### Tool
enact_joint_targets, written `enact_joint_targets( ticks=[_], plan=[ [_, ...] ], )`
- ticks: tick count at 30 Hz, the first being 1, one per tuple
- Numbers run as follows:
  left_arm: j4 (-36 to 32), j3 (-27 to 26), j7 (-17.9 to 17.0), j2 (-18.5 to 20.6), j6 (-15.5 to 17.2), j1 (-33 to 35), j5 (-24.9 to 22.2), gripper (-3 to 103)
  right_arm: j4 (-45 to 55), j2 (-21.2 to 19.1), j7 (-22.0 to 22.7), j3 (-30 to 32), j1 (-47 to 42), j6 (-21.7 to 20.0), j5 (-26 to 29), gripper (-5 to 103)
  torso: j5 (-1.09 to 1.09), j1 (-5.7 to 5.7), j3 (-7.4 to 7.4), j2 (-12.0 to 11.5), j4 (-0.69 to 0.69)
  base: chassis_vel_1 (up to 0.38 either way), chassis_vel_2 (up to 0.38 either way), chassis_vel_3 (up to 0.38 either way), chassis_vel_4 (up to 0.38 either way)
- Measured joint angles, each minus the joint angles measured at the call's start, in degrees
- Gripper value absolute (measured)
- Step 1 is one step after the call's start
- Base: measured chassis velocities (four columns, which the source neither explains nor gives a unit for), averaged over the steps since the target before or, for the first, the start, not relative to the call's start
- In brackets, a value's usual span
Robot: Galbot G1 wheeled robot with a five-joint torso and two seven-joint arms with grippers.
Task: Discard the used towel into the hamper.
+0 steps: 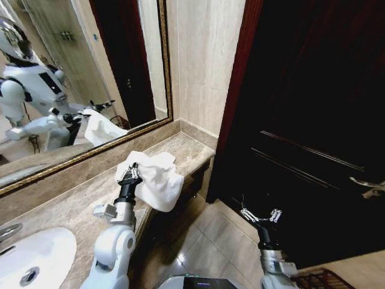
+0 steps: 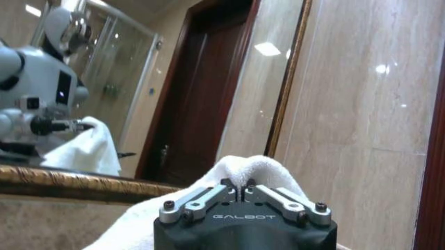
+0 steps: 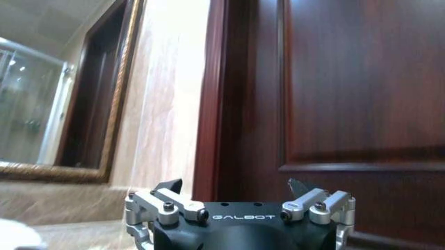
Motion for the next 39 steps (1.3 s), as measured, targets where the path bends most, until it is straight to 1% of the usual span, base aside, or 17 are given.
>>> enact_joint_targets(
  ticks=[3,4,6,7,9,11,15,20,26,35,39],
  plan=[
    [-2.1,0.7,0.1,-0.9,-0.4,2.3,2.9,2,2.0,0.3,1.7,0.7,0.0,0.0,0.0,100,0.00,0.00,0.00,0.0,0.00,0.000,0.000,0.000,0.000],
    [-2.1,0.7,0.1,-0.9,-0.4,2.3,2.9,2,2.0,0.3,1.7,0.7,0.0,0.0,0.0,100,0.00,0.00,0.00,0.0,0.00,0.000,0.000,0.000,0.000],
    [-2.4,1.2,0.3,-1.2,-1.4,3.7,5.4,2,3.5,1.0,2.7,1.3,-0.4,0.2,-0.8,100,0.00,0.00,0.00,0.0,0.00,0.000,0.000,0.000,0.000],
    [-2.4,1.2,0.3,-1.2,-1.4,3.7,5.4,2,3.5,1.0,2.7,1.3,-0.4,0.2,-0.8,100,0.00,0.00,0.00,0.0,0.00,0.000,0.000,0.000,0.000],
    [-2.7,1.9,0.6,-1.3,-2.0,5.2,6.9,2,5.0,2.4,3.2,1.8,-1.2,0.8,-1.8,100,0.00,0.00,0.00,0.0,0.00,0.000,0.000,0.000,0.000],
    [-3.0,2.6,0.9,-1.5,-2.3,5.9,7.8,2,6.0,2.7,4.0,1.9,-1.7,1.4,-2.6,100,0.00,0.00,0.00,0.0,-0.01,0.000,0.000,0.000,0.000],
    [-3.2,3.2,1.3,-1.3,-2.3,6.2,8.3,2,6.7,2.7,5.1,2.0,-1.5,1.5,-3.3,100,0.00,0.00,0.00,0.0,0.00,-0.019,-0.022,-0.019,-0.029],
    [-3.3,3.3,1.5,-0.9,-2.3,6.5,8.3,2,6.6,2.7,5.3,2.1,-1.2,1.5,-3.4,100,0.00,0.00,0.00,0.0,0.00,-0.048,-0.053,-0.048,-0.055],
    [-3.4,3.8,2.0,-0.6,-2.2,7.2,8.3,2,6.2,2.7,7.0,2.3,-1.1,1.5,-4.6,100,0.00,0.00,0.00,0.0,0.00,-0.072,-0.077,-0.079,-0.083],
    [-3.1,4.2,3.1,-0.5,-2.2,7.2,8.2,2,6.0,2.7,7.4,2.6,-1.3,1.5,-4.5,100,-0.01,0.00,0.00,0.0,0.00,-0.115,-0.121,-0.108,-0.114],
    [-2.8,4.3,3.4,-0.5,-2.7,6.9,8.0,2,6.2,2.7,7.3,2.6,-1.3,1.5,-4.5,100,-0.01,0.00,0.00,0.0,-0.01,-0.127,-0.128,-0.129,-0.130]
  ],
)
